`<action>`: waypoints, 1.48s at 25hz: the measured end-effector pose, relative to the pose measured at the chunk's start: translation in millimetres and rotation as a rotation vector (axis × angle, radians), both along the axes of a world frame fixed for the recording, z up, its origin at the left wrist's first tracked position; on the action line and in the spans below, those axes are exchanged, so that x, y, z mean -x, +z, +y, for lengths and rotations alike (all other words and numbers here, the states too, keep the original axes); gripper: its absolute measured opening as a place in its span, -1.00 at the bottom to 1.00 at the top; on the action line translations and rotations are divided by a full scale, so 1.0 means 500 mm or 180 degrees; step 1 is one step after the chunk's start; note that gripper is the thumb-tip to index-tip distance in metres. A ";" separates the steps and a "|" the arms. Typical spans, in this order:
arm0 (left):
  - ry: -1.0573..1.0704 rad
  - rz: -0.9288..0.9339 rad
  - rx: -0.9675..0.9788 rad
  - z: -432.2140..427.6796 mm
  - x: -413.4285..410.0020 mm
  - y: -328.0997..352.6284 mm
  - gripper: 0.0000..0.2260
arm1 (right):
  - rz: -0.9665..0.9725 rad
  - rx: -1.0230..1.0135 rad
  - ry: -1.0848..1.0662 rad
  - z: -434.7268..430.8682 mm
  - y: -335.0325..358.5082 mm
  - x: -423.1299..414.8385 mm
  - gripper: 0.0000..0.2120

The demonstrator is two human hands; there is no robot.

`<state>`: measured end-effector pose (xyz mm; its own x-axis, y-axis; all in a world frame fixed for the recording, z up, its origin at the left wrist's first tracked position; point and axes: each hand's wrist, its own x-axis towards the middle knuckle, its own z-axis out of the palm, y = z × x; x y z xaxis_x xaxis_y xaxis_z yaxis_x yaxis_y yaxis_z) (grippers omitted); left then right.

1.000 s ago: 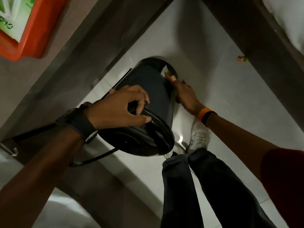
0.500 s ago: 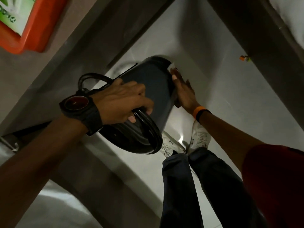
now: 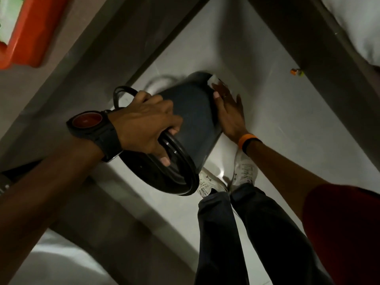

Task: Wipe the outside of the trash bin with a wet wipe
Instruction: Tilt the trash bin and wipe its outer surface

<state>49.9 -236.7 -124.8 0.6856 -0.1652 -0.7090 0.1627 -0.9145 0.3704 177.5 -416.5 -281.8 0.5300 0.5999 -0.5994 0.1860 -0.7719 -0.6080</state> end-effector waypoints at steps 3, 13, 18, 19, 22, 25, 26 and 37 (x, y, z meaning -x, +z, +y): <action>0.0217 -0.0185 0.0006 -0.001 -0.022 -0.008 -0.47 | 0.0507 -0.0315 -0.0112 -0.022 0.033 0.032 -0.51; 0.0858 -0.0019 0.0554 0.093 -0.008 -0.001 -0.65 | 0.1274 -0.0225 -0.1227 -0.084 0.009 0.097 -0.64; 0.0970 -0.0883 0.0539 0.073 0.007 0.005 -0.66 | 0.1200 -0.0818 -0.1106 -0.062 0.063 0.148 -0.51; 0.0981 -0.0999 0.0443 0.063 0.007 -0.001 -0.70 | 0.0989 -0.1118 -0.0839 -0.068 0.086 0.178 -0.47; 0.1218 -0.1231 0.0190 0.055 0.002 -0.020 -0.78 | 0.0364 -0.1381 -0.0150 -0.076 0.075 0.212 -0.44; 0.1446 -0.1454 0.0045 0.057 0.007 -0.038 -0.78 | 0.1104 -0.0428 -0.1255 -0.060 0.022 0.155 -0.48; 0.1529 -0.1529 -0.0052 0.051 0.008 -0.045 -0.77 | 0.1316 -0.0237 -0.1442 -0.055 0.009 0.137 -0.48; 0.1918 -0.1737 -0.0941 0.010 -0.017 -0.085 -0.70 | 0.1162 -0.0542 -0.0605 -0.089 0.029 0.213 -0.41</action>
